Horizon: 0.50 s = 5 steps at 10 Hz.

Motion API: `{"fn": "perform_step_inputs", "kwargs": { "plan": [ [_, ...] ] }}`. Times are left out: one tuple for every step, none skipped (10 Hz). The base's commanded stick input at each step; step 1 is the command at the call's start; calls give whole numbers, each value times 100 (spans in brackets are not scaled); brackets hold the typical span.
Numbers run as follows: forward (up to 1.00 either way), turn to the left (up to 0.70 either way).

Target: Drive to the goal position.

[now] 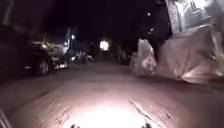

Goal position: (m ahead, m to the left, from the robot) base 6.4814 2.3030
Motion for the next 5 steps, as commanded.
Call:
{"fn": "perform_step_inputs", "kwargs": {
  "plan": [
    [85, 0],
    [85, 0],
    [85, 0],
    [85, 0],
    [85, 0]
  ]
}}
